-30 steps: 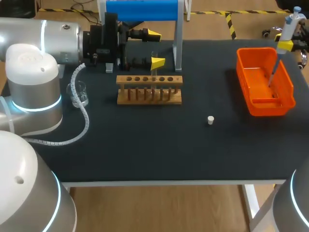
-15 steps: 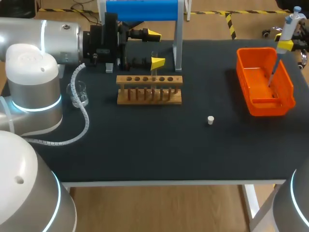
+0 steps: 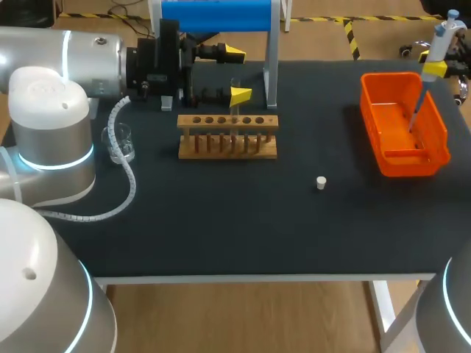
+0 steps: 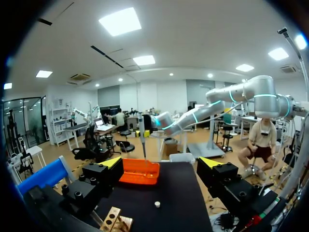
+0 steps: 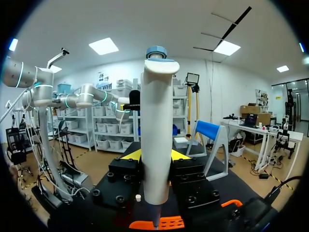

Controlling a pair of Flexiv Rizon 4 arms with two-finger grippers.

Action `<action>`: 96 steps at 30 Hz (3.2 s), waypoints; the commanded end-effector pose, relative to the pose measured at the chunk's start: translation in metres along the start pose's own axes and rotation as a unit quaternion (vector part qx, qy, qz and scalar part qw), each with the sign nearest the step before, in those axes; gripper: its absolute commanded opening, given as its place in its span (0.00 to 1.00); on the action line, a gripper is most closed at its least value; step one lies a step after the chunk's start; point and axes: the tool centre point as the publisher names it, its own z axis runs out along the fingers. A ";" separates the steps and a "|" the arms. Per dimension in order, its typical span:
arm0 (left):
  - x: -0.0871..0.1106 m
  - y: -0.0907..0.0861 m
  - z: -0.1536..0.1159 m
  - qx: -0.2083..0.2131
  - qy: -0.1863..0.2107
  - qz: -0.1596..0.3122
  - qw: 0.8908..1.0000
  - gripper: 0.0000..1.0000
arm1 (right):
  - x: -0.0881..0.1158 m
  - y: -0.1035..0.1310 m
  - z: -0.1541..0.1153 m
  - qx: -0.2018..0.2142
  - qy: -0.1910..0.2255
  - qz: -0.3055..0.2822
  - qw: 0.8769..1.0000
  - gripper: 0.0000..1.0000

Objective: Invert the test tube, pick up the pipette, mount the tip to pipette, aspirate from beaker and dispense into the tube, eject the tip, return the pipette, and cap with the stopper.

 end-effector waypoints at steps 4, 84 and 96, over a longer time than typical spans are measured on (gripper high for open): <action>0.000 0.000 0.000 0.000 0.001 0.000 1.000 1.00 | 0.001 0.001 -0.012 0.002 0.005 0.001 1.000 0.00; -0.067 -0.077 0.193 -0.054 0.026 -0.067 0.996 0.00 | 0.010 -0.004 -0.029 0.003 0.042 0.012 0.999 0.00; -0.099 -0.093 0.271 -0.051 0.064 -0.055 0.995 0.00 | 0.010 -0.004 -0.029 0.003 0.042 0.012 0.999 0.00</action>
